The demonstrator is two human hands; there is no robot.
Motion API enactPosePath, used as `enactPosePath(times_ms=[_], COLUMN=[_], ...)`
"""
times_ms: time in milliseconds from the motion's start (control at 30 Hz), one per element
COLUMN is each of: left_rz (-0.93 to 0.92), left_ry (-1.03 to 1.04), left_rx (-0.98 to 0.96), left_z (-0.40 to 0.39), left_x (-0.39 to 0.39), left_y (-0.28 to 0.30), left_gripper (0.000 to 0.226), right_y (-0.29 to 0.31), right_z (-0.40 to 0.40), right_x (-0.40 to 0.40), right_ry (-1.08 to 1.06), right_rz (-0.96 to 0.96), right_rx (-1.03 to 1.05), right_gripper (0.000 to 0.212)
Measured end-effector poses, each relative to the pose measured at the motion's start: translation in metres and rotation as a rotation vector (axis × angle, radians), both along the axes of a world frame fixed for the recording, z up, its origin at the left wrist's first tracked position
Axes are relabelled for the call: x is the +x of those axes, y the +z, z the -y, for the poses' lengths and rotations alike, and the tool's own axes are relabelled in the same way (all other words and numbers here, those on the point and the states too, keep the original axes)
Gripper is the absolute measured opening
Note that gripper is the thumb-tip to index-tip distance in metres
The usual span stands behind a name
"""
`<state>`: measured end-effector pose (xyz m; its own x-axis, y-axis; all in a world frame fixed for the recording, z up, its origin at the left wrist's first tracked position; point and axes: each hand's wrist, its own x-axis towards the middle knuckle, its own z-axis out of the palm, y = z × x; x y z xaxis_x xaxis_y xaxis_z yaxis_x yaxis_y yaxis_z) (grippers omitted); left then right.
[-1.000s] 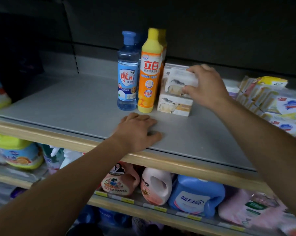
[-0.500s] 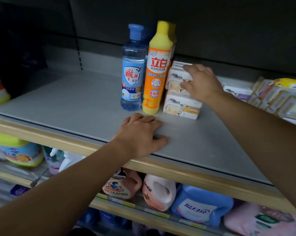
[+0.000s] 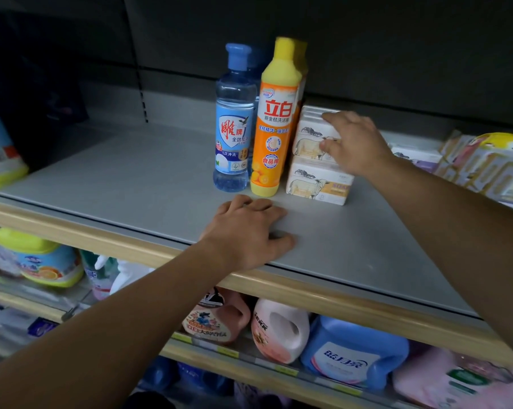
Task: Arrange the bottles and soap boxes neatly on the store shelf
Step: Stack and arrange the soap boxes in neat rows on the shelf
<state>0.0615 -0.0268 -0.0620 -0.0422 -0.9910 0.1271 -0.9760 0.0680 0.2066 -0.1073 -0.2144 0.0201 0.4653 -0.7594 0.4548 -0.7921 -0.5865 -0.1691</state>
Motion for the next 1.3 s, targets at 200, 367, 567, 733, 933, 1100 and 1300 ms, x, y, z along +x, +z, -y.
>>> enactPosePath(times_ms=[200,367,567,733,933,1100,1300], left_rz=[0.013,-0.004,-0.017,-0.124,-0.305,-0.396,-0.394], left_ry=[-0.010,-0.007,0.005,-0.010,-0.049,-0.136,-0.174], left_rx=[-0.006,0.007,-0.005,-0.097,-0.242,-0.319,-0.327], left_z=[0.001,0.001,0.000,-0.005,-0.003,0.029,0.095], left_x=[0.001,0.002,0.003,-0.001,-0.033,-0.085,-0.148], left_y=[-0.001,0.000,0.000,0.006,0.025,0.049,0.063], left_gripper=[0.069,0.074,0.065,0.057,0.035,0.029,0.031], right_y=[0.002,0.008,-0.005,-0.037,-0.066,-0.078,-0.085], right_z=[0.000,-0.009,-0.058,-0.100,-0.117,-0.116,-0.112], right_x=[0.000,-0.003,-0.047,-0.116,-0.189,-0.198,-0.199], right_ry=[-0.008,-0.054,-0.030,-0.101,-0.239,-0.255,-0.263], right_rz=[-0.034,-0.089,0.125,0.036,-0.050,-0.040,-0.030], right_rx=[0.023,0.031,-0.005,0.087,0.302,0.325,0.281], right_gripper=[0.059,0.062,0.056,0.052,0.059,0.059,0.060])
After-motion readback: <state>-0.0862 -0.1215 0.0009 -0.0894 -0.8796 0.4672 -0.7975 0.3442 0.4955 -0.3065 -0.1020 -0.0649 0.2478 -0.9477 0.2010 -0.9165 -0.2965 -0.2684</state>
